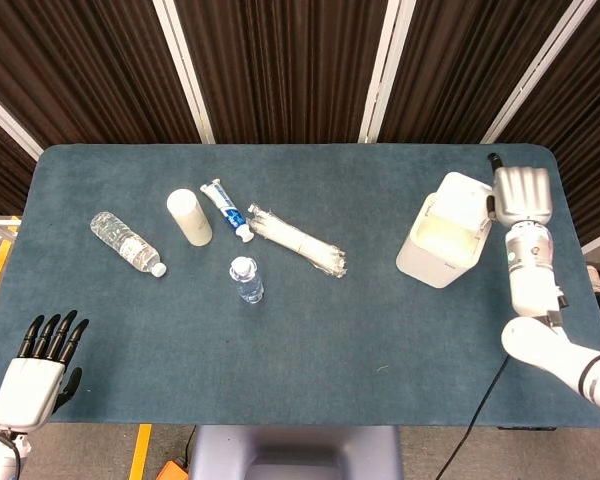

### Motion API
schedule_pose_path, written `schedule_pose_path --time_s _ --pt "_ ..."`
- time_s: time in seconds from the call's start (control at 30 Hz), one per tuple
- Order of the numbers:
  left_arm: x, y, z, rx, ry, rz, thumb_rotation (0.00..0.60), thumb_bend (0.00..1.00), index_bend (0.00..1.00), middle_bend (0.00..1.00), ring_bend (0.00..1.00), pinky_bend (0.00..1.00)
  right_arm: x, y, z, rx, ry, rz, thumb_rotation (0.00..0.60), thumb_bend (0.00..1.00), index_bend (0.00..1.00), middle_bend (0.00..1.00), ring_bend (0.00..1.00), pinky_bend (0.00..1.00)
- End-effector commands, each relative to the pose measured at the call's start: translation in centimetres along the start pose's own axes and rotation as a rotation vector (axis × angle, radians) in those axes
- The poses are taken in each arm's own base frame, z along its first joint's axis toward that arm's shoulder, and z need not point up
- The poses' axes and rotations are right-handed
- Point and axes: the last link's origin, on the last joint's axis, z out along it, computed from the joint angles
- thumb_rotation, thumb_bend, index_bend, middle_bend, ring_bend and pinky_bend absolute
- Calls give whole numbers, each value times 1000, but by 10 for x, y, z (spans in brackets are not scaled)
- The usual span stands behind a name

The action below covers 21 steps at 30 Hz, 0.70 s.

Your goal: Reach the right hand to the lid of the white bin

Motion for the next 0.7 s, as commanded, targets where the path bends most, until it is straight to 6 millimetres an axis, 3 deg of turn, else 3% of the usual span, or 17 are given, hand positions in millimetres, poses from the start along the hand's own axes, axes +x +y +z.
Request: schedule_pose_path --time_s 0.03,0.43,0.7 --pt "0 0 0 0 -1 0 600 464 0 0 0 0 -4 -3 0 21 -23 10 600 528 356 1000 1000 1000" --pt "1 1 -2 -3 7 1 600 463 0 0 0 0 -5 0 -21 112 -41 10 600 528 410 1000 1000 1000" --pt "0 2 -1 -4 1 6 600 465 0 0 0 0 -13 0 -54 226 -36 -43 600 528 407 1000 1000 1000"
